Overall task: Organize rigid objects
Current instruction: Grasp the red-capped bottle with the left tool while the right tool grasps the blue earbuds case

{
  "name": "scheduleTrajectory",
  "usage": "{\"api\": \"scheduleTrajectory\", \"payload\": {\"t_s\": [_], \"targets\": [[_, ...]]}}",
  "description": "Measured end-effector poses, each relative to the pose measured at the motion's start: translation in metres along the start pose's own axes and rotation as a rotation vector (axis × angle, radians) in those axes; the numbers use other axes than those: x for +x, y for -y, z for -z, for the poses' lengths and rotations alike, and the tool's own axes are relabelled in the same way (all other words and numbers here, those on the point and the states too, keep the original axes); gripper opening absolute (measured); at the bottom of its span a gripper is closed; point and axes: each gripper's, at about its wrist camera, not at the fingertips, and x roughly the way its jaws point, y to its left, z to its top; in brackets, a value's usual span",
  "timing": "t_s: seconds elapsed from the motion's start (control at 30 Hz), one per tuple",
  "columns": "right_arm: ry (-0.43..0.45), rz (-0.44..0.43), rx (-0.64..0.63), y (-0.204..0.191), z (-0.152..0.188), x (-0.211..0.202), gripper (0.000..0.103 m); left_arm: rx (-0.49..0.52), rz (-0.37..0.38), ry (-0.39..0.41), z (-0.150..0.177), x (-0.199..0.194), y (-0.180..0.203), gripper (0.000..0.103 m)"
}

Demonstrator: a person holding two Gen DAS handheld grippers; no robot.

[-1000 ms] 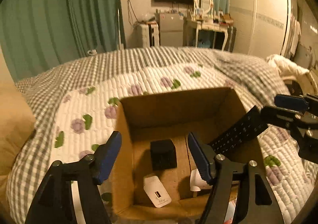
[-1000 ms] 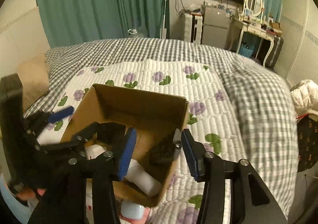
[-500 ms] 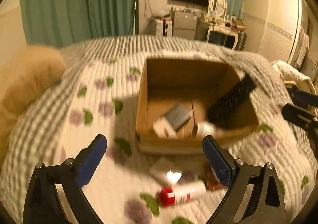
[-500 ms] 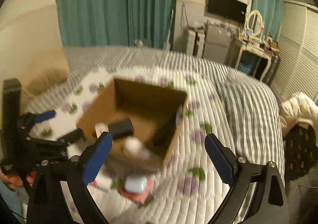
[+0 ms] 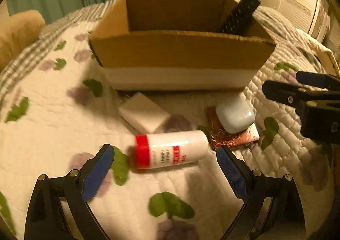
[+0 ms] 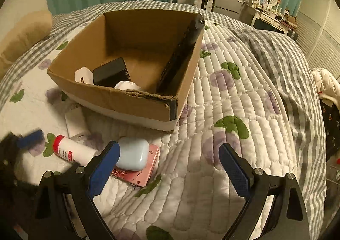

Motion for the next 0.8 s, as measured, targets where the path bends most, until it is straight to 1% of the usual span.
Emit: {"api": "scheduleTrajectory", "payload": {"t_s": [0.1,0.17,0.23,0.27,0.3,0.37,0.47,0.57,0.7,0.8], "targets": [[-0.012,0.004,-0.007,-0.002,0.001,0.007,0.095,0.016,0.001,-0.015,-0.001,0.010,0.007,0.099],[-0.020,0.000,-0.014,-0.004,0.001,0.008,0.095,-0.004,-0.008,-0.035,-0.002,0.020,0.007,0.099],[-0.026,-0.005,-0.017,-0.005,0.001,0.009,0.095,-0.031,-0.016,-0.042,-0.002,0.028,0.003,0.095],[-0.028,-0.008,-0.017,-0.005,0.001,0.010,0.095,-0.035,-0.028,-0.037,-0.001,0.029,0.003,0.087],[-0.030,-0.011,-0.015,-0.005,0.002,0.010,0.094,-0.028,-0.032,-0.033,0.000,0.030,0.003,0.083],[-0.032,-0.012,-0.014,-0.005,0.002,0.011,0.094,-0.013,-0.029,-0.024,0.000,0.028,0.005,0.083],[-0.032,-0.023,-0.023,-0.006,0.002,0.011,0.093,-0.020,-0.002,-0.005,0.002,0.018,0.003,0.082],[-0.044,-0.033,-0.048,-0.011,0.002,0.013,0.090,-0.046,0.012,0.048,0.003,-0.003,-0.008,0.082],[-0.088,-0.053,-0.101,-0.024,0.000,0.023,0.085,-0.068,-0.030,0.118,-0.004,-0.029,-0.030,0.082],[-0.146,-0.055,-0.151,-0.037,-0.001,0.037,0.081,-0.079,-0.050,0.134,-0.007,-0.036,-0.041,0.082]]}}
